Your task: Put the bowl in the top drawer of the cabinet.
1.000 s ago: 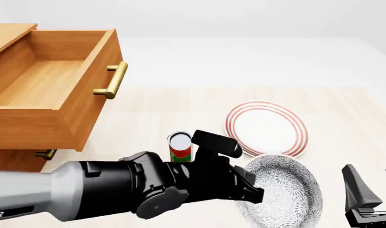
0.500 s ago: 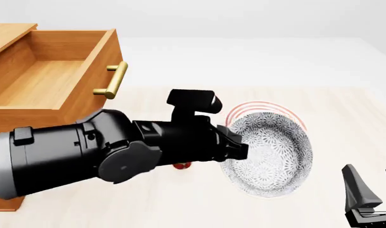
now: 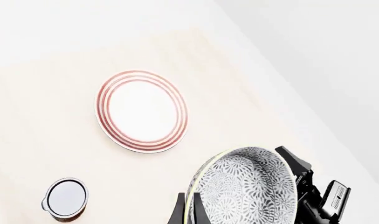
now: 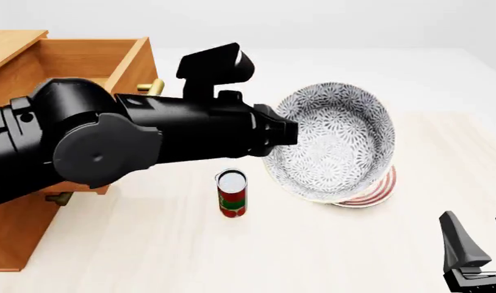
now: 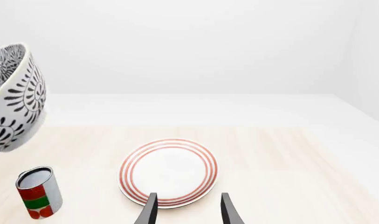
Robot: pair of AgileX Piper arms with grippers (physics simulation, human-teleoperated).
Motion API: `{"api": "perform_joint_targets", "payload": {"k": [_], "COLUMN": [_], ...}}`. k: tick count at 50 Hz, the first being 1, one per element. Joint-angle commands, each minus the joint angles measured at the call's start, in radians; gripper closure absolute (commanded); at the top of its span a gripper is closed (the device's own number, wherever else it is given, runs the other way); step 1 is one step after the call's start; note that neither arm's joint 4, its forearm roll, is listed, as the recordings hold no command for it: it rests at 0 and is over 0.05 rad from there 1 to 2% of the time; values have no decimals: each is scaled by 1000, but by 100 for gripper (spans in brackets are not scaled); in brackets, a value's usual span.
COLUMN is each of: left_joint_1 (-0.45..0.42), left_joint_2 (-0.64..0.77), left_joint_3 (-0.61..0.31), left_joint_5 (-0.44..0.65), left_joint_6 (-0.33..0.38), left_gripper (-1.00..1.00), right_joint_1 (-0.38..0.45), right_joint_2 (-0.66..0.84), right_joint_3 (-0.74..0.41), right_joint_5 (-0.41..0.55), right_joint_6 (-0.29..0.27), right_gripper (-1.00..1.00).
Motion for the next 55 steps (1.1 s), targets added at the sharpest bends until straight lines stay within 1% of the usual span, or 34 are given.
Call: {"api": "perform_joint_targets", "payload": {"k": [1, 11, 15, 16, 18, 22, 23, 27, 28, 42, 46, 51, 55], "left_joint_1": [60, 90, 145, 140, 165, 187, 206, 221, 242, 324, 335, 361, 405], "left_joint_2": [-32, -50, -74, -73, -87, -101, -111, -125, -138, -179, -183, -194, -211], "left_joint_3": [-53, -94, -104, -110, -114, -121, -118, -122, -120, -135, -136, -130, -112], "left_joint_5": [53, 100, 121, 124, 133, 147, 151, 159, 164, 187, 187, 187, 181], "left_joint_6": [9, -13, -10, -11, -11, -13, -12, -15, -14, -20, -23, -28, -35], "left_gripper": [100, 100, 100, 100, 100, 100, 100, 100, 100, 100, 100, 100, 100], "right_joint_1": [-2, -2, -2, -2, -2, -2, -2, -2, -2, -2, -2, -2, -2], "right_joint_2": [-5, -5, -4, -5, -5, -5, -4, -5, -5, -5, -4, -4, -4], "right_joint_3": [-1, -1, -1, -1, -1, -1, -1, -1, -1, -1, -1, -1, -1], "right_joint_5": [2, 2, 2, 2, 2, 2, 2, 2, 2, 2, 2, 2, 2], "right_joint_6": [0, 0, 0, 0, 0, 0, 0, 0, 0, 0, 0, 0, 0], "right_gripper": [-100, -100, -100, -100, -100, -100, -100, -100, -100, -100, -100, -100, -100]}}
